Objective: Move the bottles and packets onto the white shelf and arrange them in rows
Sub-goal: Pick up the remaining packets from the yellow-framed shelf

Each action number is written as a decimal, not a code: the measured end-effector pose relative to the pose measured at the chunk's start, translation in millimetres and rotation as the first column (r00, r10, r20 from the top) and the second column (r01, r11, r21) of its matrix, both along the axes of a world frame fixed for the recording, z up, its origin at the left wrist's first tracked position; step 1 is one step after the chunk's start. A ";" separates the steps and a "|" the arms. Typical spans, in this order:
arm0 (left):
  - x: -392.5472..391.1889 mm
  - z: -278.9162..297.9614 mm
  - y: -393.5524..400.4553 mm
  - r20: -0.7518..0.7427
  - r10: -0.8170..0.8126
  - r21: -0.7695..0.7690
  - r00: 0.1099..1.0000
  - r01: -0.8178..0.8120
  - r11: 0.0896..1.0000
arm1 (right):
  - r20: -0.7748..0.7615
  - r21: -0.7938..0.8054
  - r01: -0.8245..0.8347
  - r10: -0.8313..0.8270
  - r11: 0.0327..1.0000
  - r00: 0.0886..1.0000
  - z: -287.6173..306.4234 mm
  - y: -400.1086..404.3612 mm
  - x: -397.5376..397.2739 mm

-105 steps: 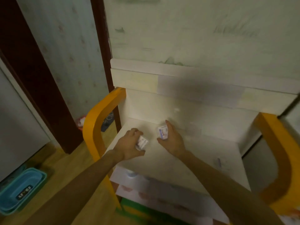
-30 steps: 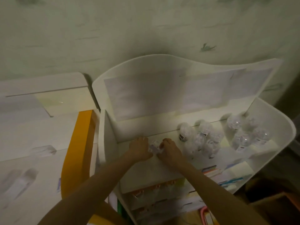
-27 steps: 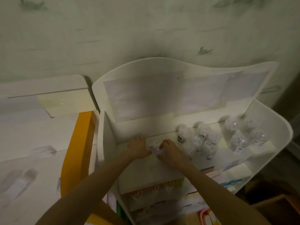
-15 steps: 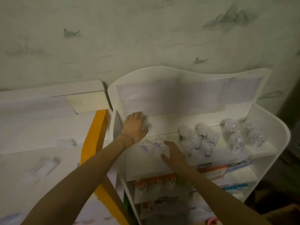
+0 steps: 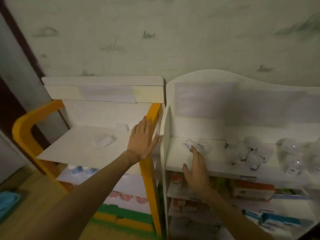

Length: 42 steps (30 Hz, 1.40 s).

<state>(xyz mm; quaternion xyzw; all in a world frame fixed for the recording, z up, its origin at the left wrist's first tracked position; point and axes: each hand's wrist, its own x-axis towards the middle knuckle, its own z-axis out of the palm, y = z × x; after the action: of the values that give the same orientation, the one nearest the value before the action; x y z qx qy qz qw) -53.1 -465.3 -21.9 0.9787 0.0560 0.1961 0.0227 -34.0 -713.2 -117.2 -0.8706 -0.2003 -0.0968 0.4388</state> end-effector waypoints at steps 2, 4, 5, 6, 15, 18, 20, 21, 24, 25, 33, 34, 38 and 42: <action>-16.8 -6.8 25.6 -0.050 0.063 -0.004 0.997 -0.064 0.998 | 0.033 0.039 -0.020 0.019 0.999 0.999 12.9 27.1 -10.6; -32.1 -17.3 51.7 -0.102 0.114 0.010 0.988 -0.113 0.994 | 0.046 0.110 -0.045 0.040 0.993 0.998 32.1 60.7 -17.7; -39.8 -23.5 64.5 -0.118 0.135 0.019 0.984 -0.134 0.991 | 0.084 0.128 -0.076 0.065 0.989 0.994 42.6 79.6 -20.0; -47.6 -28.4 76.2 -0.128 0.154 0.028 0.980 -0.152 0.988 | 0.135 0.128 -0.115 0.097 0.985 0.986 52.5 99.3 -22.5; -96.8 -49.8 194.2 -0.203 0.232 0.061 0.951 -0.224 0.973 | 0.223 -0.015 -0.210 0.208 0.978 0.952 46.7 256.8 -49.1; -104.9 -56.5 239.7 -0.215 0.267 0.065 0.939 -0.259 0.964 | 0.130 -0.082 -0.166 0.175 0.983 0.976 30.1 301.4 -46.6; -110.4 -61.5 269.5 -0.222 0.274 0.062 0.936 -0.267 0.962 | 0.112 -0.170 -0.132 0.152 0.977 0.982 19.8 324.6 -40.5; -112.6 -63.3 283.7 -0.223 0.272 0.068 0.936 -0.263 0.962 | 0.113 -0.218 -0.115 0.142 0.969 0.983 15.2 333.7 -37.1; -115.2 -65.1 320.7 -0.247 0.260 0.088 0.933 -0.246 0.965 | 0.044 -0.254 -0.102 0.117 0.962 0.992 4.0 353.1 -29.4; -115.3 -65.2 330.7 -0.255 0.259 0.083 0.932 -0.246 0.966 | 0.025 -0.263 -0.096 0.106 0.960 0.994 -0.2 357.6 -27.9; -89.6 -75.3 379.4 -0.341 0.235 -0.008 0.910 -0.252 0.968 | -0.019 -0.393 -0.083 0.081 0.916 0.996 -20.3 391.1 2.4; -84.3 -78.9 382.4 -0.356 0.231 -0.014 0.906 -0.252 0.968 | -0.024 -0.403 -0.086 0.084 0.911 0.996 -20.4 396.1 9.0; -55.9 -95.4 398.8 -0.430 0.209 0.003 0.878 -0.230 0.973 | -0.043 -0.412 -0.075 0.063 0.908 0.997 -23.3 418.3 41.4; -21.3 -105.5 413.8 -0.496 0.191 -0.042 0.847 -0.243 0.969 | -0.029 -0.454 -0.086 0.082 0.887 0.996 -20.5 449.5 83.8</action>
<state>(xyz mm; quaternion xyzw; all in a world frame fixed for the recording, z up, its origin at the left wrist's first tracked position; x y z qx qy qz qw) -74.4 -51.5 -127.3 0.9811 0.1804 -0.0593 0.0358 49.8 -263.7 -137.7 -0.9400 -0.2531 -0.0245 0.2274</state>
